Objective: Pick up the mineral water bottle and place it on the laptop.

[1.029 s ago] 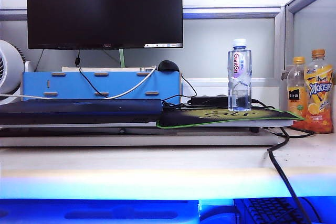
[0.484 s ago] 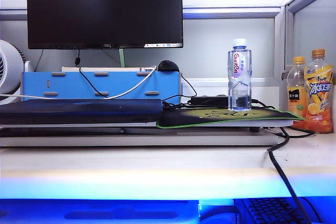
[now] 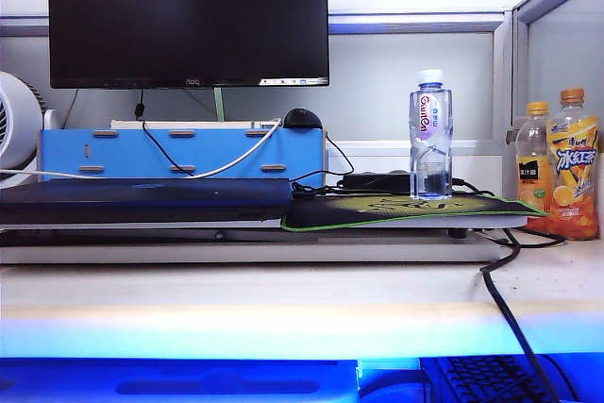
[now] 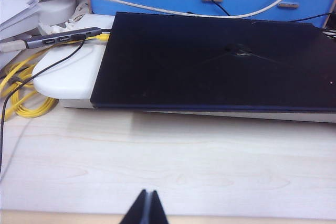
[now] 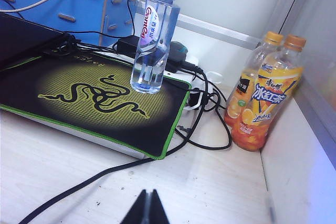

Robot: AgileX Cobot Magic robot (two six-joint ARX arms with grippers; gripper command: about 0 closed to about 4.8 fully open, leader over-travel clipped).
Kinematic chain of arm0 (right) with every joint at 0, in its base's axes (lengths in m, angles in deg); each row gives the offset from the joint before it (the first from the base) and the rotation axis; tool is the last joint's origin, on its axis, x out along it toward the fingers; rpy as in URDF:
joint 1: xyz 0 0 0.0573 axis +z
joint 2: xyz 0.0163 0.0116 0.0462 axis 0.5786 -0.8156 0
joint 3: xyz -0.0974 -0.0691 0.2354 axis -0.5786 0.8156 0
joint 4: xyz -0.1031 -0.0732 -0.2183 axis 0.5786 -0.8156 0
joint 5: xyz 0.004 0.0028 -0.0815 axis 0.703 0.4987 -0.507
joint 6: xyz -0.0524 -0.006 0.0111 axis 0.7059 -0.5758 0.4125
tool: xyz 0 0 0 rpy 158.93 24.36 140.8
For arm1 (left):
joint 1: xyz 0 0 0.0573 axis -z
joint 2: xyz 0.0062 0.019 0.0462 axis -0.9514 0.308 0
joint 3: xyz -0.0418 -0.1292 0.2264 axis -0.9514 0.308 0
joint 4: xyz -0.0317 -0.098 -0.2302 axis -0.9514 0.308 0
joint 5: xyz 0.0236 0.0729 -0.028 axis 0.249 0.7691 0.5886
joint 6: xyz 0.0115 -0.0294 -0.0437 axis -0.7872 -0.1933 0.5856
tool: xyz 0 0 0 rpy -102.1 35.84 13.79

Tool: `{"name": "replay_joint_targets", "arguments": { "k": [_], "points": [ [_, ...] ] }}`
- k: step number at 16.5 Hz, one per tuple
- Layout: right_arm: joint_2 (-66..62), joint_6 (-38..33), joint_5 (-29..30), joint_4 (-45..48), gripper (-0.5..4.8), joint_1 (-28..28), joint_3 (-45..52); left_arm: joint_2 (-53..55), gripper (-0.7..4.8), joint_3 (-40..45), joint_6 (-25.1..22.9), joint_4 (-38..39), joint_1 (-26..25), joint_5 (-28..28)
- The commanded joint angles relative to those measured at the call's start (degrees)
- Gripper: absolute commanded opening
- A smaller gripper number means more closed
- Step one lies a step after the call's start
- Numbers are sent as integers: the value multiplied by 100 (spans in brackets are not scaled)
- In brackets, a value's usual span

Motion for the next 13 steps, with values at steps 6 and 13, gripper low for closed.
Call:
{"name": "replay_joint_targets", "arguments": {
  "k": [6, 13],
  "points": [
    [-24, 188, 219, 291, -1, -4, -660, -11, -2, -9, -4, 2, -2, -20],
    [-1694, 129, 293, 1547, -1, -7, -1027, -11, -2, -9, -4, 2, -2, -20]
  ]
}}
